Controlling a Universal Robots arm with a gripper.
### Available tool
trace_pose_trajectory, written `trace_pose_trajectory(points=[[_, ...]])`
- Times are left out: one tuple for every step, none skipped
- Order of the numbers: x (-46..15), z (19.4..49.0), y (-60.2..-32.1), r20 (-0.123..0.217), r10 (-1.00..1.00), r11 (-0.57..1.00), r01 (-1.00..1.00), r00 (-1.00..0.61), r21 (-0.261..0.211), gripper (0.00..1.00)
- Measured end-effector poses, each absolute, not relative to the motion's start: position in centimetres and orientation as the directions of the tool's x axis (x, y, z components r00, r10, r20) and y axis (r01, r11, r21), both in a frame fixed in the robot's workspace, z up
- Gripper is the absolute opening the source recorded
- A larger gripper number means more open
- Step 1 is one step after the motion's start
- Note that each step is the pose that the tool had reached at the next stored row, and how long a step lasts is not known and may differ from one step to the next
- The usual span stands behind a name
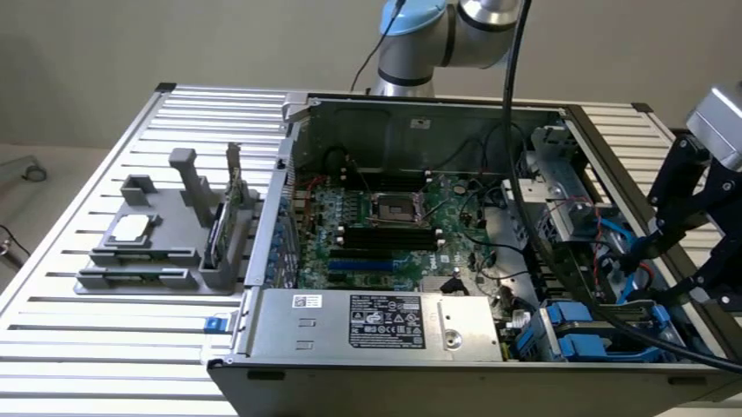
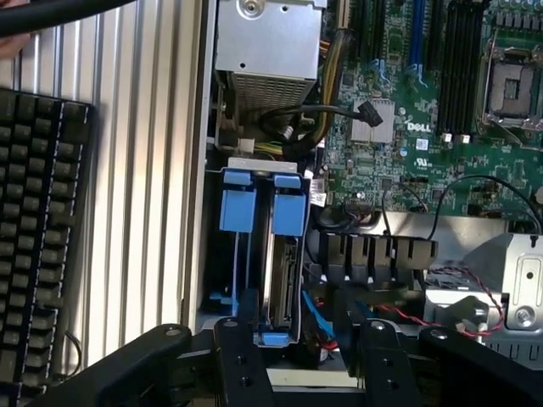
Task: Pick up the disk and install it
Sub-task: 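Insert the first disk wire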
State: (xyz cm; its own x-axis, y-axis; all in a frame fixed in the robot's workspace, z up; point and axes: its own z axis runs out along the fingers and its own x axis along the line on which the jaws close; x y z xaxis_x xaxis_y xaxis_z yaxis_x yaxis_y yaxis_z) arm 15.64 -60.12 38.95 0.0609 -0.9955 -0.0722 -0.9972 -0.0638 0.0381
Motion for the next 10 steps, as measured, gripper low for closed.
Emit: trace_pose_trajectory(points=[[15.70,38.95,-60.07,-0.072,-0.995,-0.065,-0.997,0.062,0.038,0.48],[15.74,38.95,-60.00,-0.072,-0.995,-0.067,-0.997,0.064,0.038,0.48],[15.77,38.95,-59.94,-0.072,-0.995,-0.070,-0.997,0.067,0.038,0.48],[15.82,38.95,-59.87,-0.072,-0.995,-0.072,-0.997,0.070,0.038,0.48],[15.86,38.94,-59.82,-0.072,-0.995,-0.076,-0.996,0.073,0.038,0.48],[15.88,38.94,-59.79,-0.072,-0.994,-0.081,-0.996,0.078,0.038,0.48],[15.91,38.91,-59.77,-0.072,-0.994,-0.087,-0.995,0.084,0.038,0.48],[15.94,38.86,-59.75,-0.072,-0.993,-0.094,-0.995,0.091,0.038,0.48],[15.96,38.82,-59.72,-0.072,-0.993,-0.100,-0.994,0.097,0.038,0.48],[15.99,38.75,-59.68,-0.072,-0.992,-0.106,-0.994,0.103,0.038,0.48]])
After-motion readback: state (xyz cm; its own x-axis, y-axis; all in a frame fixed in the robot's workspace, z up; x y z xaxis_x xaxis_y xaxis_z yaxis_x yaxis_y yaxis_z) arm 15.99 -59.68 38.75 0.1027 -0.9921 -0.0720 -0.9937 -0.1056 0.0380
